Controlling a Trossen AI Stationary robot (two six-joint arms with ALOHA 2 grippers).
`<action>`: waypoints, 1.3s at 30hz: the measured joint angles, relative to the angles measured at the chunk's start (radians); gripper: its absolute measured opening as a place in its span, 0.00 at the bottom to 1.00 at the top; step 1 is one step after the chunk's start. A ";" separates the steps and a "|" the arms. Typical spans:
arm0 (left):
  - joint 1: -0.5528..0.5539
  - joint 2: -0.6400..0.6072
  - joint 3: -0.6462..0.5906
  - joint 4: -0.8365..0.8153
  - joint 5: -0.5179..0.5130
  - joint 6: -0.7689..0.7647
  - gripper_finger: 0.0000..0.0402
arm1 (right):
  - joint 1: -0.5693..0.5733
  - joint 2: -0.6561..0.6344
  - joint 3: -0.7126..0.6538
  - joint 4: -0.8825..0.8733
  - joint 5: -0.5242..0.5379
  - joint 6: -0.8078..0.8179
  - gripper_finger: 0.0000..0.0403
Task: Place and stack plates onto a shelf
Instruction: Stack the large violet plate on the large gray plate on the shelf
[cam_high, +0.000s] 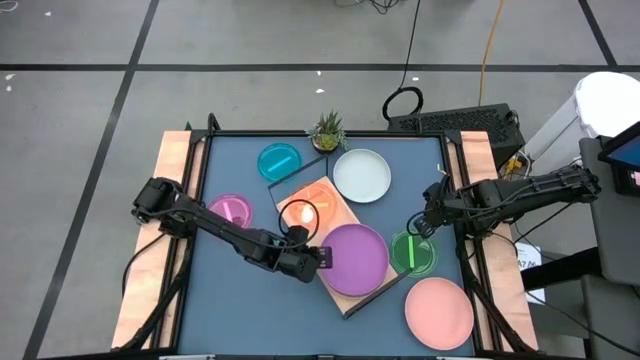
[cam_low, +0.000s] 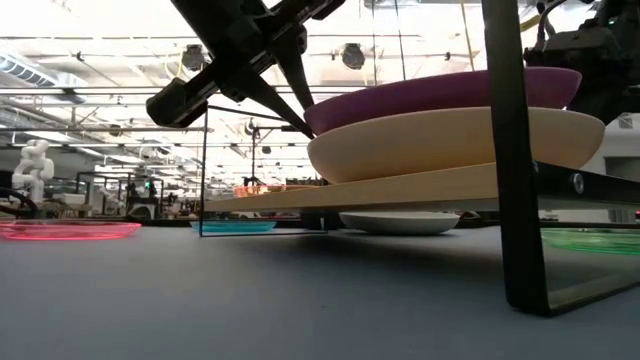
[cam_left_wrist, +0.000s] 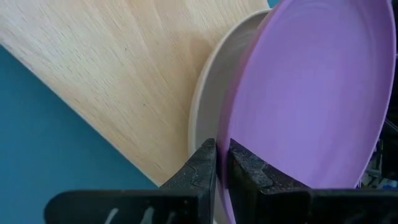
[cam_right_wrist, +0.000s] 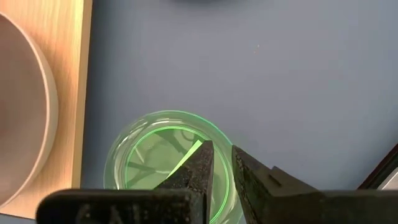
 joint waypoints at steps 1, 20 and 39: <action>0.000 0.000 0.000 0.000 0.000 0.000 0.08 | 0.000 0.000 0.000 0.000 0.000 0.000 0.11; 0.001 0.000 0.000 0.002 0.031 0.025 0.08 | 0.000 0.000 0.000 0.000 -0.001 0.000 0.11; 0.017 -0.001 0.000 0.015 0.031 0.026 0.27 | 0.000 0.000 0.000 0.000 -0.002 0.000 0.11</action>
